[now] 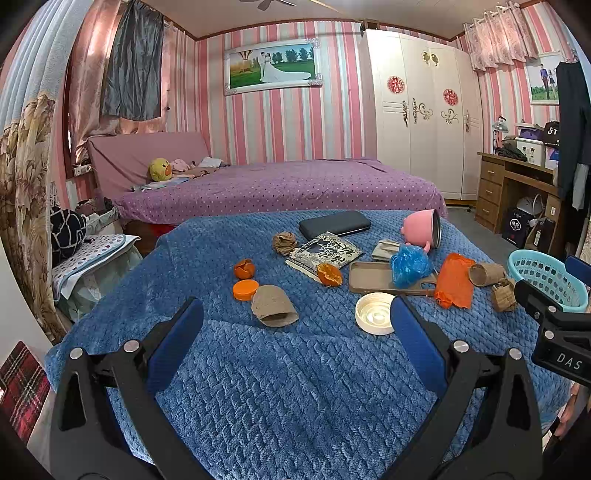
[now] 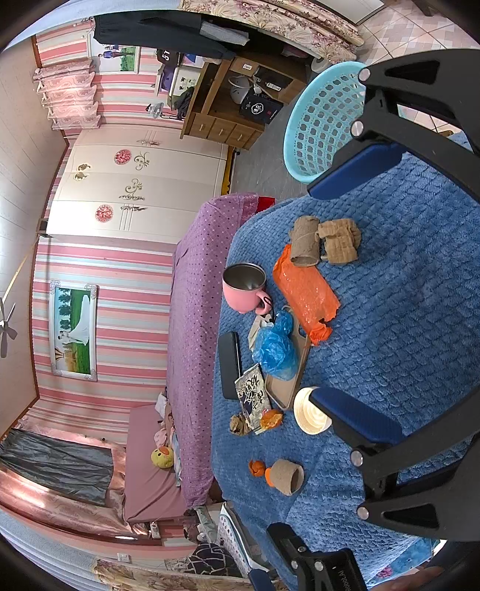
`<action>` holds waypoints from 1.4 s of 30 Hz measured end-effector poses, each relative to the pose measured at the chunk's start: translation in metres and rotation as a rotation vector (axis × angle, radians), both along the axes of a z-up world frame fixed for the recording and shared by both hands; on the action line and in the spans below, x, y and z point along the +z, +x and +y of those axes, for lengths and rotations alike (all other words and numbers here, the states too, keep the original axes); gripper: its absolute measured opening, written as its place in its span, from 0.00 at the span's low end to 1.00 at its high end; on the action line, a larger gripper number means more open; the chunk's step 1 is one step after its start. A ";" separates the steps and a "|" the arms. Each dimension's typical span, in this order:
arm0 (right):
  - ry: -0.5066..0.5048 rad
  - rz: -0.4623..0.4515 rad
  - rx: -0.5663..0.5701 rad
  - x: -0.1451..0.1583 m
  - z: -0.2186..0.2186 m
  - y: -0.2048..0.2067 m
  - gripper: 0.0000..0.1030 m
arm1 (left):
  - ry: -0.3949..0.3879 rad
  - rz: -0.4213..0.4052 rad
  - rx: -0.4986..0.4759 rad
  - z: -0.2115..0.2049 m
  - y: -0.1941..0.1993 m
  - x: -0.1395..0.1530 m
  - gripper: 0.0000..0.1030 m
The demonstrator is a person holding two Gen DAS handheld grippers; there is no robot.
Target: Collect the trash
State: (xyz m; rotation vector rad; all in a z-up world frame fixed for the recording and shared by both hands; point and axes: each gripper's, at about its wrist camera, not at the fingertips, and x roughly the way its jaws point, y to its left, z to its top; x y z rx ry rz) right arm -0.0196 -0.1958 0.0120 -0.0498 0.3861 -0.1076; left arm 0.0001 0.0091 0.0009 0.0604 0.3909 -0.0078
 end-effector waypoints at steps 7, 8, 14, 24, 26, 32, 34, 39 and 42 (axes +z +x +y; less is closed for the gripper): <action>0.000 0.001 0.001 0.000 0.000 0.000 0.96 | 0.000 0.001 0.000 0.000 0.000 0.000 0.95; -0.001 0.001 0.000 0.000 0.000 0.000 0.96 | 0.001 0.000 0.000 0.000 0.000 0.000 0.95; -0.001 0.001 0.000 0.000 0.000 0.000 0.96 | 0.000 0.001 0.000 0.000 0.000 0.000 0.95; -0.002 0.001 0.000 0.000 0.000 0.000 0.96 | 0.001 0.001 0.000 0.000 0.000 0.000 0.95; -0.002 0.001 0.000 0.000 0.000 0.000 0.96 | 0.001 0.000 -0.001 0.000 0.000 0.000 0.95; -0.002 0.002 -0.001 0.000 0.000 0.000 0.96 | 0.001 0.001 0.000 0.000 0.000 0.000 0.95; -0.003 0.002 -0.001 0.000 0.000 0.000 0.96 | 0.001 0.001 0.000 0.000 0.000 0.000 0.95; -0.012 0.001 -0.001 -0.004 -0.003 -0.002 0.96 | 0.003 0.005 0.004 0.005 -0.004 0.001 0.95; -0.013 -0.005 0.000 -0.004 -0.006 -0.004 0.96 | 0.005 0.004 0.009 0.009 -0.006 0.000 0.95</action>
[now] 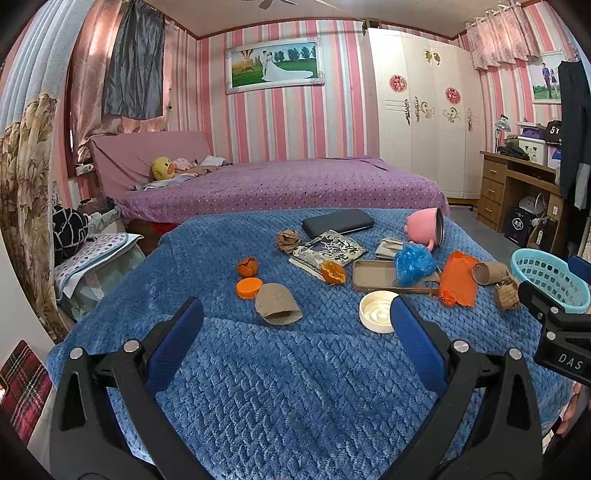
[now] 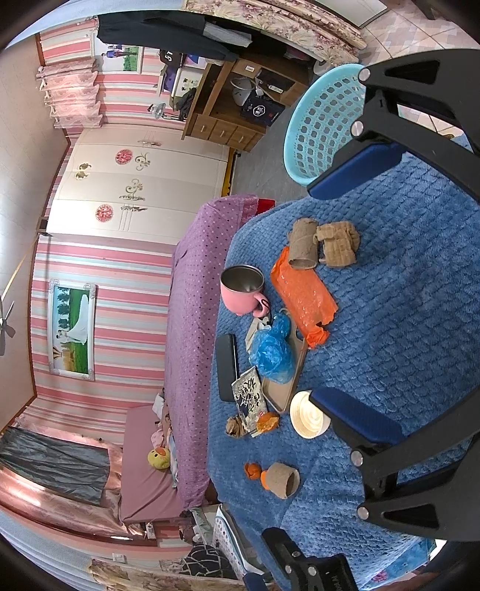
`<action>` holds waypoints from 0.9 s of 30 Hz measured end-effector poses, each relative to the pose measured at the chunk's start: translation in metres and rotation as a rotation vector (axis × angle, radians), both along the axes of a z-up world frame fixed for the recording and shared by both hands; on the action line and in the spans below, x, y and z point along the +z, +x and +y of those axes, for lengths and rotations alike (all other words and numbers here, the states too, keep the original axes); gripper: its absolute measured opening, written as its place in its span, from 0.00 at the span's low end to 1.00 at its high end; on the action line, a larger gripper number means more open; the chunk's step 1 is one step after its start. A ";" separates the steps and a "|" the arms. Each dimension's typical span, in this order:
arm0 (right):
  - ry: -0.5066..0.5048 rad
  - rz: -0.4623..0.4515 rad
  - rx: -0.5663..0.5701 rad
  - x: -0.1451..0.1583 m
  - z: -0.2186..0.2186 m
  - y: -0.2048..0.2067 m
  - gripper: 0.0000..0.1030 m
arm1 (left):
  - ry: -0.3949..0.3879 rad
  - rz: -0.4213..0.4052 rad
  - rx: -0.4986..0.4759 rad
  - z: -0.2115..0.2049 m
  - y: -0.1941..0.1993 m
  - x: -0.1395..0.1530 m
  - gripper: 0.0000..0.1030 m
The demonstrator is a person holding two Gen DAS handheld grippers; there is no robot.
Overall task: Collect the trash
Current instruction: 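Grasp the crumpled brown paper with the right gripper while the left grasps the tan paper scrap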
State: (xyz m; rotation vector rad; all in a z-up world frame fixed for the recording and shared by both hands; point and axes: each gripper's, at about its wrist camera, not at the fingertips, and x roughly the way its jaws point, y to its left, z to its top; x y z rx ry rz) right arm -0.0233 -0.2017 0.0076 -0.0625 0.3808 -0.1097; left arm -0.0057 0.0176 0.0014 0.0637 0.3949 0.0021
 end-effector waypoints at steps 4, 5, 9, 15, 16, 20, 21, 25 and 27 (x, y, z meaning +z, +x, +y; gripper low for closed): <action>0.019 0.009 -0.002 0.001 -0.005 0.003 0.96 | -0.001 0.006 0.012 0.002 0.002 -0.001 0.95; 0.022 0.015 -0.003 0.001 -0.007 0.006 0.96 | -0.004 0.014 0.015 0.004 0.004 0.000 0.95; 0.011 0.012 0.006 0.007 -0.011 0.013 0.96 | -0.009 0.029 0.031 0.008 0.018 0.006 0.95; 0.019 0.014 0.014 0.033 -0.024 0.030 0.96 | 0.015 0.001 0.059 0.020 0.039 0.028 0.95; 0.015 0.008 0.010 0.036 -0.025 0.032 0.96 | 0.023 0.000 0.061 0.021 0.044 0.030 0.95; 0.026 0.001 0.003 0.050 -0.041 0.054 0.96 | 0.017 0.005 0.064 0.025 0.060 0.035 0.95; 0.031 0.007 0.002 0.050 -0.042 0.059 0.96 | 0.009 0.008 0.071 0.027 0.064 0.034 0.95; 0.023 0.054 -0.019 0.033 -0.054 0.080 0.96 | 0.001 0.047 0.096 0.034 0.078 0.013 0.95; 0.020 0.082 -0.031 0.017 -0.060 0.083 0.96 | 0.007 0.082 0.102 0.036 0.086 -0.002 0.95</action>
